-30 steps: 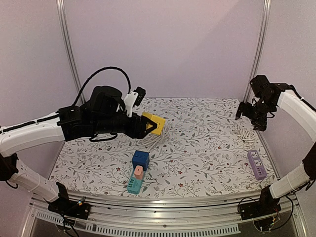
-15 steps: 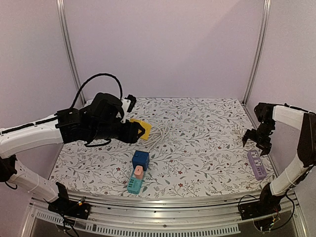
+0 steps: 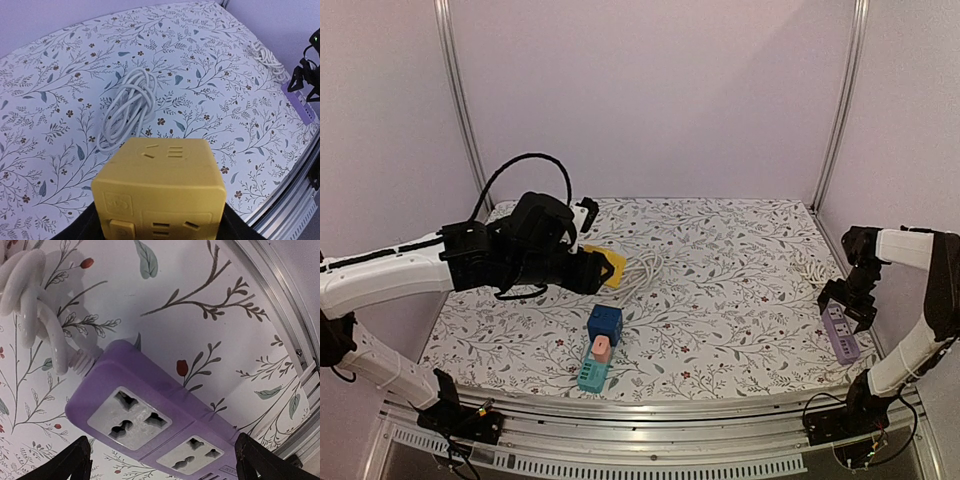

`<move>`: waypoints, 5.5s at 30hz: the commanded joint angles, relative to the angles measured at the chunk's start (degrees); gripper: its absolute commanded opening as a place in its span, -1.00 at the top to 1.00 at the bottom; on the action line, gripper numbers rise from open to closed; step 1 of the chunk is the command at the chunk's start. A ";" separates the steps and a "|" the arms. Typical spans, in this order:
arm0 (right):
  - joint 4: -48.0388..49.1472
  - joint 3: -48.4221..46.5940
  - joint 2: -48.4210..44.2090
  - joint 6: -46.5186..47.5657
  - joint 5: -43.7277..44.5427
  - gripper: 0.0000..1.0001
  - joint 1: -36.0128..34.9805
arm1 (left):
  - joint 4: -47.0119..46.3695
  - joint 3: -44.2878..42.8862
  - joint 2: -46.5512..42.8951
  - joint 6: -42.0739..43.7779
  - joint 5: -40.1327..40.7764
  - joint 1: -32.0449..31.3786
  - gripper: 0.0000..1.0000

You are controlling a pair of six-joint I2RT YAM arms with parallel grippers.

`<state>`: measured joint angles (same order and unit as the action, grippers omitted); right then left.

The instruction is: Insert the plug

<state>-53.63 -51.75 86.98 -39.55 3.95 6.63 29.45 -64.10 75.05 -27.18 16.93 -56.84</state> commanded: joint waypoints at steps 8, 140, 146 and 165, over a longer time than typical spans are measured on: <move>2.62 0.51 1.40 1.69 0.62 -0.98 1.19 | -0.85 -1.28 1.77 0.71 -0.57 -0.08 1.00; -7.60 -41.66 16.74 3.25 -24.65 -0.64 -47.04 | 16.71 -23.98 19.36 -21.88 -37.79 7.29 1.00; -7.81 -36.61 10.07 3.45 -19.16 -0.97 -43.85 | 19.19 -28.70 25.77 -22.18 -36.60 7.44 1.00; 0.84 -18.01 -8.56 9.47 -26.13 -0.98 -29.66 | 38.13 -53.93 49.63 -17.20 -30.41 5.47 1.00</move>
<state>-52.45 -69.14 79.07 -35.09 -22.65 -23.35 63.42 -114.17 122.83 -45.56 -14.35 -50.74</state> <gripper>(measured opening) 0.989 0.632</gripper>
